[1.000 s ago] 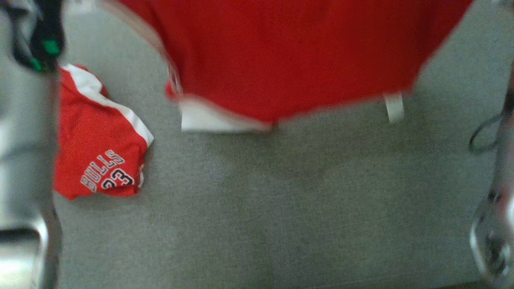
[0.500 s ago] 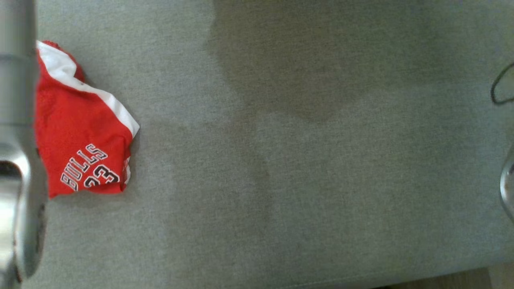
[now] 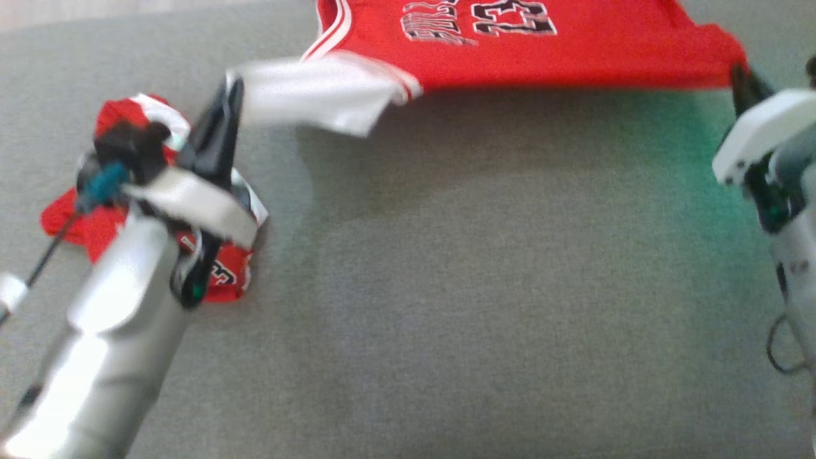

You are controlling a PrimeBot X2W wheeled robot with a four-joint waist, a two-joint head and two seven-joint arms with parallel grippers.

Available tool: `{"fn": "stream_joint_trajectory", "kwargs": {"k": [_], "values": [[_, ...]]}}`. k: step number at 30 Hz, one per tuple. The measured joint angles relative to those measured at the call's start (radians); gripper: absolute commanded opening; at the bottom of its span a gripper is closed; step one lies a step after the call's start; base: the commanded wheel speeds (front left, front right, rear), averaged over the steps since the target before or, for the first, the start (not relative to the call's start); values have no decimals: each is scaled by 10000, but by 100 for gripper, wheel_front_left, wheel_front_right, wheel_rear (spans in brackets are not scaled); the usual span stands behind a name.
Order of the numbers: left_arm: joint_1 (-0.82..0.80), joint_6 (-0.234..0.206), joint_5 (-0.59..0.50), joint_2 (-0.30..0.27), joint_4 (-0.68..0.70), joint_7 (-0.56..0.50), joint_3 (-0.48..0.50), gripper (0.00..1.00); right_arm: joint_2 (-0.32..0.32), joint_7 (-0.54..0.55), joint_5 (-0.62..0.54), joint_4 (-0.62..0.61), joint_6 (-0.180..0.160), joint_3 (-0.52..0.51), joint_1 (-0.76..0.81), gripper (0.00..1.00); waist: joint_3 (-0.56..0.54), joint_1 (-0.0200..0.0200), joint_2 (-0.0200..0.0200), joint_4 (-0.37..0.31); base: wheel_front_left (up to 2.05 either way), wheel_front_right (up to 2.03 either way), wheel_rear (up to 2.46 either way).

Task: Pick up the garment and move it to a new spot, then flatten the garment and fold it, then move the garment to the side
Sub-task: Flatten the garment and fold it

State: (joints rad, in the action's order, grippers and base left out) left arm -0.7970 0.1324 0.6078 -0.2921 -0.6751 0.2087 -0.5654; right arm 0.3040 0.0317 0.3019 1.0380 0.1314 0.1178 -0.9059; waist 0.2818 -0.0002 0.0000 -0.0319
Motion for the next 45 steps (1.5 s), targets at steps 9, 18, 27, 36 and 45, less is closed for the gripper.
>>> {"fn": "stream_joint_trajectory", "kwargs": {"k": [9,18,27,36,45], "values": [[2813,2,508,-1047,1948,-821,-1507,0,1352,1143,1285,-1149,0,2082,2326,0,-1059,1,0,447,0,0,0],[4449,-558,359,-1726,3852,-1618,-2098,0,2303,2631,2798,-2495,0,3626,3682,0,-1988,1,1,547,0,0,0],[6069,-1340,713,-2332,5902,-2443,-2320,0,3244,4084,4372,-4146,0,4337,5178,0,-2866,0,1,503,0,0,0],[5636,-1778,533,-2374,6163,-2604,-2224,0,3233,4033,4163,-5258,0,3158,5484,0,-2638,3,1,512,0,0,0],[3494,-1674,303,-2140,5135,-2869,-1848,0,2042,4368,2955,-5336,0,1381,4721,0,-1580,4,0,478,0,0,0]]}}
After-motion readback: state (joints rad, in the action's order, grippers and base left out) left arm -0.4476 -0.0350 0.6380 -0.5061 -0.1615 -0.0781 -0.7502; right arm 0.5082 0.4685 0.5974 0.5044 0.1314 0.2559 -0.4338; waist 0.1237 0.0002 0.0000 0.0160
